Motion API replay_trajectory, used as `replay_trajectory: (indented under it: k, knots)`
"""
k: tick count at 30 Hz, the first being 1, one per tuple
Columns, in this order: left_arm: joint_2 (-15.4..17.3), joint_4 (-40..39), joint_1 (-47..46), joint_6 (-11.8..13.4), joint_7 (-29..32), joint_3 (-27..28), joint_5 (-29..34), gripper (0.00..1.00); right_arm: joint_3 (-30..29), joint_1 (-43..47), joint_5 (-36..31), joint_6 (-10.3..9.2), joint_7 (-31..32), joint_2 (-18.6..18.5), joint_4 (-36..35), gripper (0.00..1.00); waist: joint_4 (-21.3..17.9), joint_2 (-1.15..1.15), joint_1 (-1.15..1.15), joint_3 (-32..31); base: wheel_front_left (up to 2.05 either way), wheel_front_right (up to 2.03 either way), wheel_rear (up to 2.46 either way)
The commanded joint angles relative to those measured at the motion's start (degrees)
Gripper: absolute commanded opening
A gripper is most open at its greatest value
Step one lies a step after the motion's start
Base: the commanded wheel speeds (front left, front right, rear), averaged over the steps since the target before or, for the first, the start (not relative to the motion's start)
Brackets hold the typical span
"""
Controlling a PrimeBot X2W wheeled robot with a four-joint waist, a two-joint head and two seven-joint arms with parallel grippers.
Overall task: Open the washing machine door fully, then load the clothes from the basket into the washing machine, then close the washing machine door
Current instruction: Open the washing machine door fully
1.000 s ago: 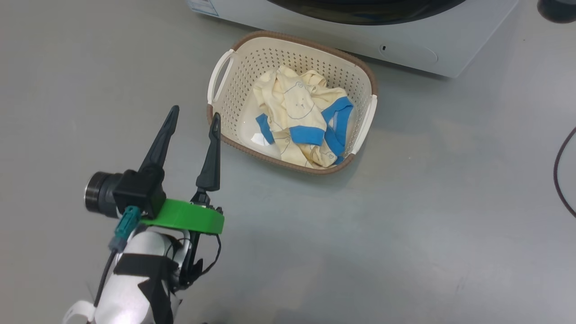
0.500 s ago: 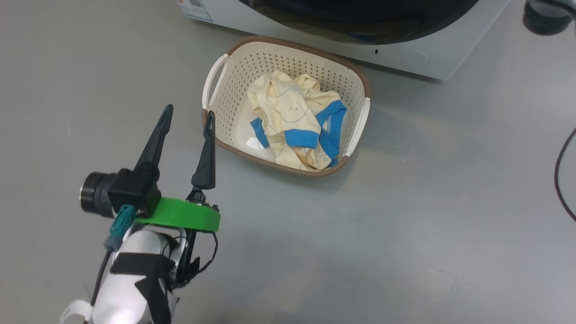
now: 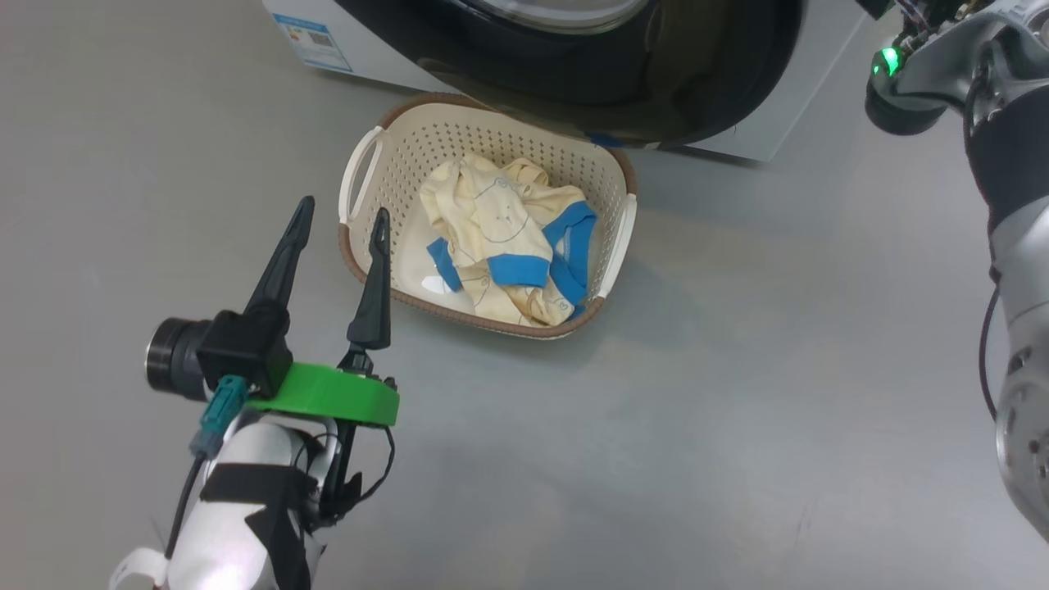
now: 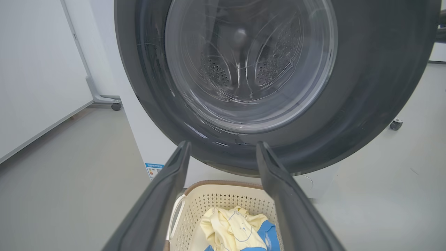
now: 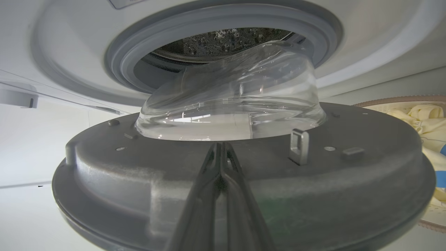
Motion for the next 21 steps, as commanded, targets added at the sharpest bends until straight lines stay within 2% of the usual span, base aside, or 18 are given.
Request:
replay_trajectory:
  k: [1, 7, 21]
  knots:
    - [1.0, -1.5, 0.4, -0.1, -0.6, 2.1, 0.4, 1.0, 1.6, 0.5, 2.1, -0.16, 1.6, 1.9, -3.2, 0.0, -0.3, 0.0, 0.0, -0.4, 0.0, 0.0, 0.0]
    - [1.0, -1.0, 1.0, -0.2, -0.6, 1.8, 0.4, 1.0, 8.9, 7.3, 10.3, -0.16, 3.1, 1.9, -10.7, 0.0, -0.9, 0.0, 0.0, -1.7, 0.0, 0.0, 0.0]
    - [1.7, 0.2, 1.5, -0.4, -0.6, 0.8, -0.4, 1.0, 27.5, 17.3, 24.3, -0.16, -1.7, 1.9, -24.6, 0.0, -2.3, 0.0, 0.0, -3.3, 0.0, 0.0, 0.0]
